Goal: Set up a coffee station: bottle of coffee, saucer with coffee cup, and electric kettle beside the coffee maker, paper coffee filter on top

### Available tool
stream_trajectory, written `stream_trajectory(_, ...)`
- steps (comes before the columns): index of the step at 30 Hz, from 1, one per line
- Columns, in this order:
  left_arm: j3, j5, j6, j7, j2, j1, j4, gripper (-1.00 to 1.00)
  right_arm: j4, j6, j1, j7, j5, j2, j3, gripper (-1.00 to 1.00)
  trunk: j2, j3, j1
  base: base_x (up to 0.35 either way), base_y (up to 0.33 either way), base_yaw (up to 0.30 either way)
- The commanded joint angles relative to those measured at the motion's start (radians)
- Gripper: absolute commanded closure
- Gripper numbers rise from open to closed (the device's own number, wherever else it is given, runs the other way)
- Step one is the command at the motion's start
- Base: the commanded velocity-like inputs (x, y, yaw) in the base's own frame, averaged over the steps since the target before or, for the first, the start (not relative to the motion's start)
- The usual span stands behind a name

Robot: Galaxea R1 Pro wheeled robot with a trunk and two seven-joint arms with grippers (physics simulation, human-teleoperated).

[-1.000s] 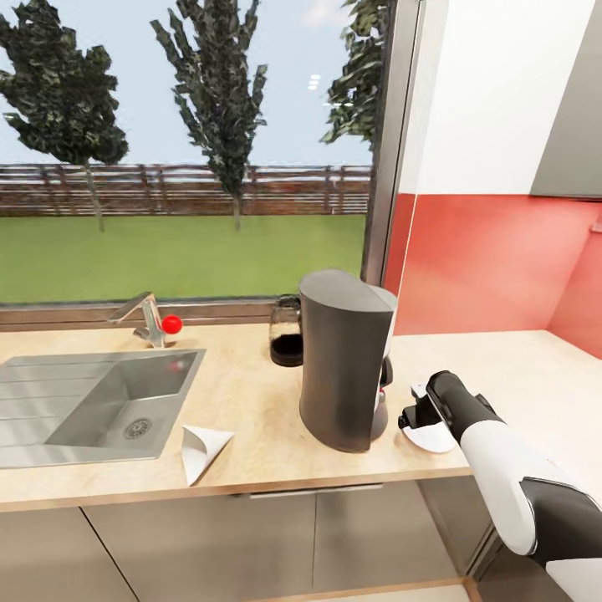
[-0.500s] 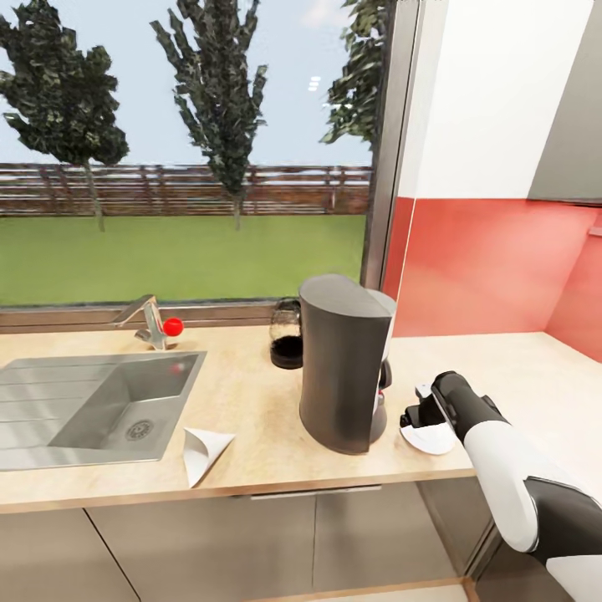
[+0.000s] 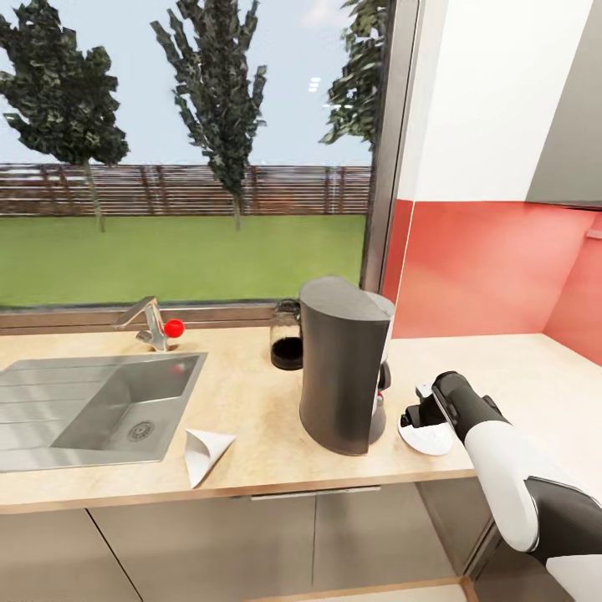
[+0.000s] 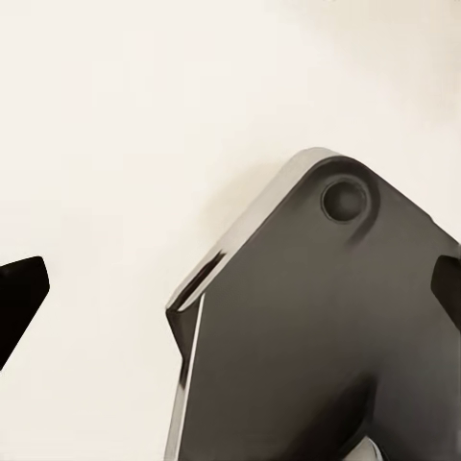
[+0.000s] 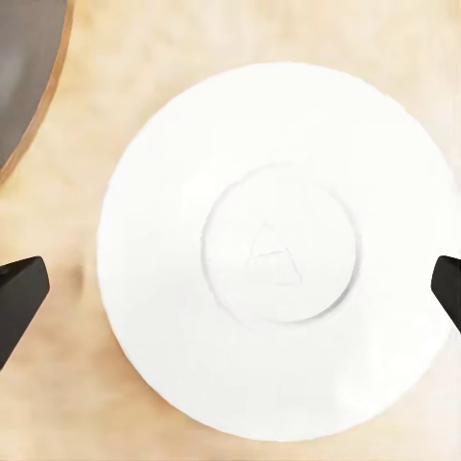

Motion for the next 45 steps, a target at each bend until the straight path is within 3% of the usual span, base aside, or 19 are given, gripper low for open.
stream_trajectory(1,0.000,0.010,-0.001,-0.004,0.000,0.000,-0.002,-1.00,-0.001,0.002,-0.001,0.008,0.011,0.001,-0.007,-1.00,-0.002,-0.002,0.000,0.000,0.000,0.000)
stream_trajectory(9,-0.001,0.010,-0.001,-0.004,-0.001,0.000,-0.002,-1.00,-0.001,0.002,-0.001,0.008,0.011,0.001,-0.007,-1.00,-0.002,-0.002,0.000,-0.150,0.000,0.000)
stream_trajectory(35,-0.001,0.008,0.003,-0.005,0.000,0.000,-0.006,-1.00,0.000,-0.016,-0.001,0.007,0.010,0.005,-0.009,-1.00,-0.002,-0.002,0.000,-0.316,0.000,0.000)
stream_trajectory(40,0.000,0.008,0.003,-0.006,-0.001,0.000,-0.012,-1.00,0.113,-0.094,-0.001,-0.054,0.009,0.003,-0.010,-1.00,-0.002,-0.002,0.000,-0.322,0.000,0.000)
stream_trajectory(45,0.001,0.006,0.001,-0.006,-0.001,0.000,-0.012,-1.00,0.144,-0.112,-0.001,-0.081,0.009,0.001,-0.038,-1.00,-0.002,-0.002,0.000,-0.252,0.000,0.000)
